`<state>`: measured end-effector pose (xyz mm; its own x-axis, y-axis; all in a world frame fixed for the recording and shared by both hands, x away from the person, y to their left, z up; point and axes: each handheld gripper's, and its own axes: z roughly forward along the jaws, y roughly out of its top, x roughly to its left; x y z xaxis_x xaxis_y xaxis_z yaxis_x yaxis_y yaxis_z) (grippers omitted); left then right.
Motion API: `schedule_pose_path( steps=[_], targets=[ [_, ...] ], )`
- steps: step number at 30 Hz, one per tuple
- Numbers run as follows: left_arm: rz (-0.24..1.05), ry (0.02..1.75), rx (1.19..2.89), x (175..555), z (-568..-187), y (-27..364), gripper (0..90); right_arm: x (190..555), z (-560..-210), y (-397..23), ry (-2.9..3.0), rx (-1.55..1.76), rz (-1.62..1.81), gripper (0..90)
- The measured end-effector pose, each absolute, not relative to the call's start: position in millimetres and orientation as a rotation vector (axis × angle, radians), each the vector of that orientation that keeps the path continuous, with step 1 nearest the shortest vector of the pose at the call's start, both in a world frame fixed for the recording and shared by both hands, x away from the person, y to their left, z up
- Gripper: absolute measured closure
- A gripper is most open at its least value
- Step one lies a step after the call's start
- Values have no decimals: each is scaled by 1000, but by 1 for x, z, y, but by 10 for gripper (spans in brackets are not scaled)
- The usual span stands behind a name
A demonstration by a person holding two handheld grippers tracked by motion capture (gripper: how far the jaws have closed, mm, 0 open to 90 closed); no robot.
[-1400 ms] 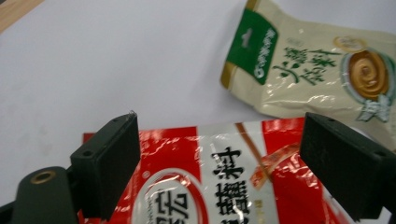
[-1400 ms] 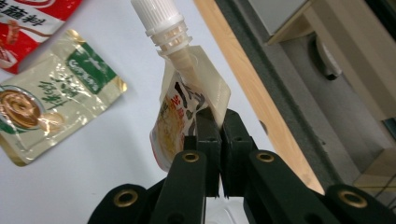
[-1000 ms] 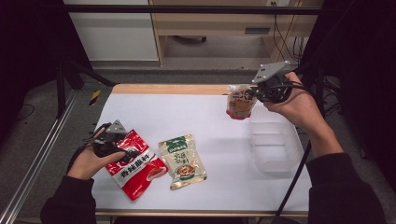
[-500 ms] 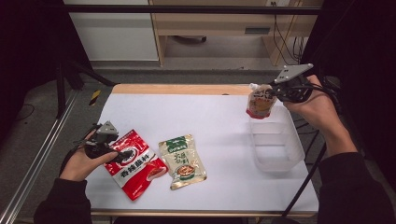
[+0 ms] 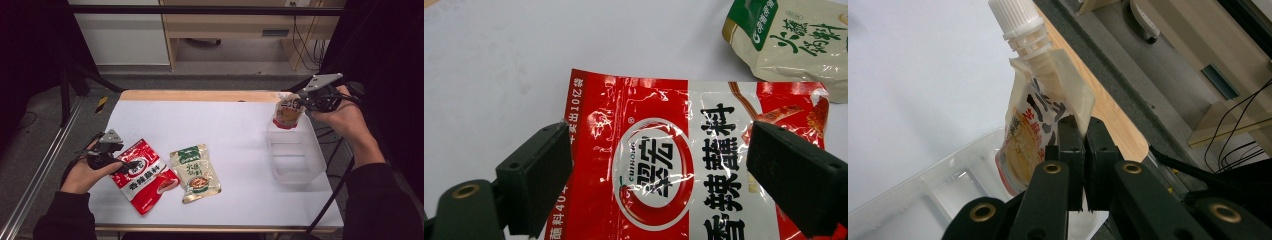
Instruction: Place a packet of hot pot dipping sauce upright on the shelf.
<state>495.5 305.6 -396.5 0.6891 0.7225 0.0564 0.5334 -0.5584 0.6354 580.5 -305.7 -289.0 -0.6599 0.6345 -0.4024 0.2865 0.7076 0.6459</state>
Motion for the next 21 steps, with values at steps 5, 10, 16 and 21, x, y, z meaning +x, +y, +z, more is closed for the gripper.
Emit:
schedule_pose_path(
  steps=[5,10,16,21],
  targets=[
    [416,958,2307,495,-397,305,114,584,-295,-307,2292,708,721,885],
    [408,961,2307,496,-398,306,112,588,-303,-307,2304,717,709,885],
    [404,963,2315,496,-399,306,111,590,-312,-306,2322,728,715,885],
    [405,956,2314,495,-399,304,111,590,-322,-304,2337,732,719,884]
  ],
)
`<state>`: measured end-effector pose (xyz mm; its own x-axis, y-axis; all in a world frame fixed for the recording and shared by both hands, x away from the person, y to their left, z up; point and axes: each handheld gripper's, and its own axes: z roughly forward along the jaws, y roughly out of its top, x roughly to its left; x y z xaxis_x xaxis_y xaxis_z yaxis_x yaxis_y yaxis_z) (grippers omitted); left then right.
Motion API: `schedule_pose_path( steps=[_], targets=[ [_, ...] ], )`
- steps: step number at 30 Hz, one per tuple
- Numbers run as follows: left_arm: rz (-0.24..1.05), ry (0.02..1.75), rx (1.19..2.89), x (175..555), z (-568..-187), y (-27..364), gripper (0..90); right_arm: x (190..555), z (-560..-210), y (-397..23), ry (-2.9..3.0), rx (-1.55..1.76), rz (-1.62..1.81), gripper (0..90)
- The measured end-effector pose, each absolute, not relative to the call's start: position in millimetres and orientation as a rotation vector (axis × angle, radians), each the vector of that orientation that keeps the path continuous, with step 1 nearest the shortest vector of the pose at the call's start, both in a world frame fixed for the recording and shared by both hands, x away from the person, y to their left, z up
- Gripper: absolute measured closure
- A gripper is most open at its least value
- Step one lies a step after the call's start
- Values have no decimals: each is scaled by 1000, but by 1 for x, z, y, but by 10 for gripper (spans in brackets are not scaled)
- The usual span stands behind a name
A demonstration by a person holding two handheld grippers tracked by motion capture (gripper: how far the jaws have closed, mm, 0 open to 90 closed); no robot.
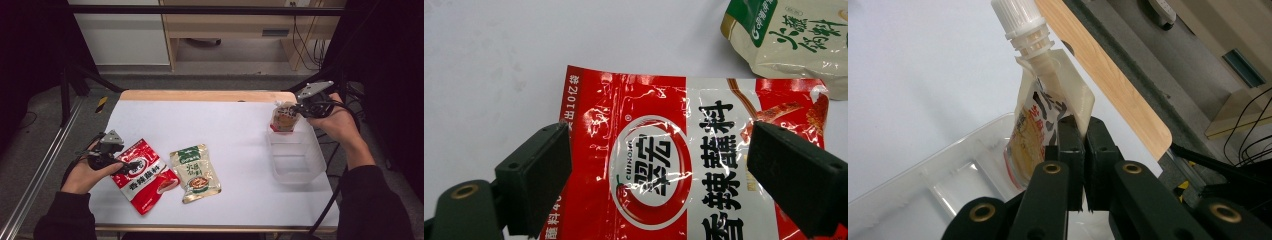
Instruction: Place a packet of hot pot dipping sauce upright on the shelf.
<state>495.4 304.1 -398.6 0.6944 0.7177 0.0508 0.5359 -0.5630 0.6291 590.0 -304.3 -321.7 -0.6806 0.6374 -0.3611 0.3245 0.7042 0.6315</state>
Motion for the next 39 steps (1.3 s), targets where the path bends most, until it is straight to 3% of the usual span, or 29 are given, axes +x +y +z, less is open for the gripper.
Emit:
schedule_pose_path(
  steps=[32,36,39],
  targets=[
    [399,957,2312,496,-399,305,109,594,-350,-309,2397,776,713,875],
    [396,957,2314,496,-400,305,108,595,-350,-310,2386,810,717,832],
    [396,960,2315,496,-400,305,108,596,-348,-311,2358,870,731,706]
  ],
)
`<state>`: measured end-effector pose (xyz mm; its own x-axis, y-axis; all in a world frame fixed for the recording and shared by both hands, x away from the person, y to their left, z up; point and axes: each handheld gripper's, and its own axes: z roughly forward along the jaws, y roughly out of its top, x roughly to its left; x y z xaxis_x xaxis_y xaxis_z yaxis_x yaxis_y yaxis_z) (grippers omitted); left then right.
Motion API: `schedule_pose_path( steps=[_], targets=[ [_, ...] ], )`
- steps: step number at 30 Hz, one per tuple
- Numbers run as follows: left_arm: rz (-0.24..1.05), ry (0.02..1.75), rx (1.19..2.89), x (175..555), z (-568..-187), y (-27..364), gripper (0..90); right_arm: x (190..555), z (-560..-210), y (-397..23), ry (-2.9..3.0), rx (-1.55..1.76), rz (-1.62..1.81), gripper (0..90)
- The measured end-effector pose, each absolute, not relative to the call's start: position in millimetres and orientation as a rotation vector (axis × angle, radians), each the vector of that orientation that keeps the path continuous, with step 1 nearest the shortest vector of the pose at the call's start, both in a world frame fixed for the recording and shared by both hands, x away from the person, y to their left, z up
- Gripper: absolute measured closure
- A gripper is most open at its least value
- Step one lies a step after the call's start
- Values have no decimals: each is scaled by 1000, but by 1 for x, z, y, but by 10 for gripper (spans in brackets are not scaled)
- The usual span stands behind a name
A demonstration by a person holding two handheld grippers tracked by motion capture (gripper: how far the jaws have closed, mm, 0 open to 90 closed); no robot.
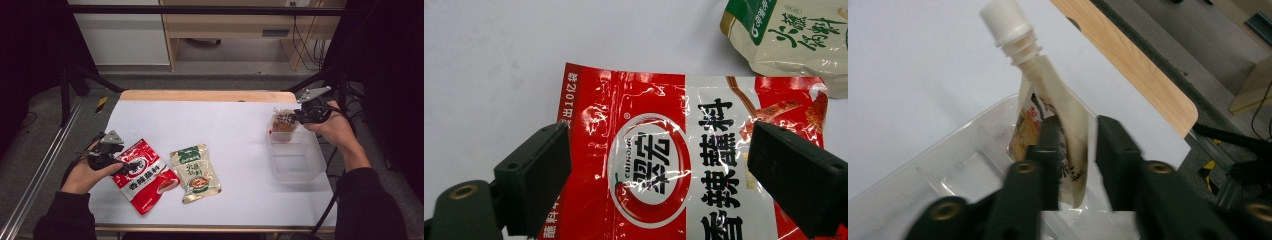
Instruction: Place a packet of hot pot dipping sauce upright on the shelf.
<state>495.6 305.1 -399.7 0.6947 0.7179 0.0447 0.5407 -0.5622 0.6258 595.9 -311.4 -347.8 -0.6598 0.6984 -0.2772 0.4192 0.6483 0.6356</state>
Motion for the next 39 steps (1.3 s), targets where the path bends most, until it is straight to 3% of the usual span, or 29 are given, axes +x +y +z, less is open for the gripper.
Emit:
schedule_pose_path(
  steps=[1,2,4,14,23,30,39],
  targets=[
    [397,961,2315,496,-400,305,107,594,-344,-311,2330,898,745,604],
    [396,958,2318,496,-400,305,107,594,-344,-311,2330,898,745,604],
    [399,957,2312,495,-400,304,107,587,-335,-310,2279,915,769,468],
    [408,924,2334,494,-399,295,104,546,-306,-284,2176,899,848,257],
    [407,894,2349,493,-399,286,104,514,-305,-238,2150,849,955,210],
    [413,864,2360,491,-399,278,104,493,-329,-184,2209,804,1029,166],
    [414,843,2366,490,-400,272,104,486,-363,-137,2309,776,1064,172]
  ],
)
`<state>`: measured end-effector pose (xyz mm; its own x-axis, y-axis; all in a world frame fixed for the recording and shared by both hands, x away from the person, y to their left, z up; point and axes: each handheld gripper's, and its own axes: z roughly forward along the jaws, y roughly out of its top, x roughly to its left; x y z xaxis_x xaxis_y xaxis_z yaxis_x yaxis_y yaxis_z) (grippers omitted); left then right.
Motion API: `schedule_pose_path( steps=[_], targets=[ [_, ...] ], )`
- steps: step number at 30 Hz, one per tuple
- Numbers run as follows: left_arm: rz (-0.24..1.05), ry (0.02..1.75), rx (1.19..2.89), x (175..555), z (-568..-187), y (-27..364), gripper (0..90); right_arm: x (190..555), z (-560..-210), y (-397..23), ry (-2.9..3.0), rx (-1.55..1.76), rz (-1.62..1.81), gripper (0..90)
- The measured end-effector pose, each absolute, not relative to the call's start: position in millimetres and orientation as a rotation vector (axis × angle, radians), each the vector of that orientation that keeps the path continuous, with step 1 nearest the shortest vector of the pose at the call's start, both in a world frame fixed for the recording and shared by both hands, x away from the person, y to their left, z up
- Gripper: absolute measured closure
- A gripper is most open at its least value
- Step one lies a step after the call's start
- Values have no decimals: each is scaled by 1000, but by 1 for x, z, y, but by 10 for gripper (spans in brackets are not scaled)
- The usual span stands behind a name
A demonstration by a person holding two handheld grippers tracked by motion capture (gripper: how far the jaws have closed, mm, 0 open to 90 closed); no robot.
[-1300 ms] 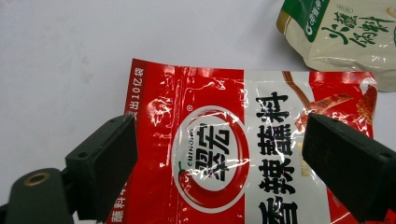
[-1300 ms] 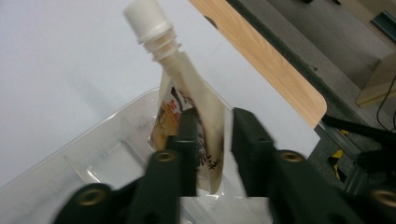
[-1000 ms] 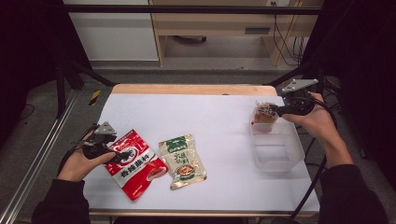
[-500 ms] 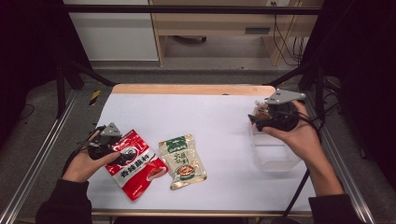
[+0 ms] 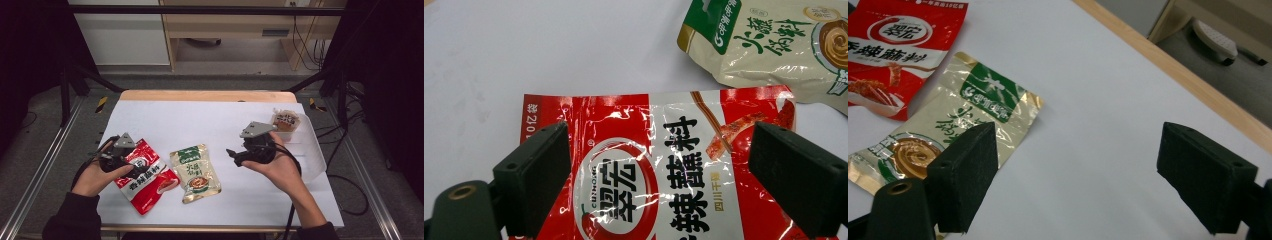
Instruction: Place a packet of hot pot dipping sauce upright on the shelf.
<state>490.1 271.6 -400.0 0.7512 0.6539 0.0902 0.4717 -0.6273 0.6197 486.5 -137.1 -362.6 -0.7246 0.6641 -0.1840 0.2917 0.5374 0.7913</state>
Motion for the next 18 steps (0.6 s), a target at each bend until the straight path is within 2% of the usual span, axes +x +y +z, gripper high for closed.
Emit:
schedule_pose_path(
  steps=[18],
  targets=[
    [423,823,2362,488,-395,266,108,486,-409,-80,2399,760,1044,165]
  ],
)
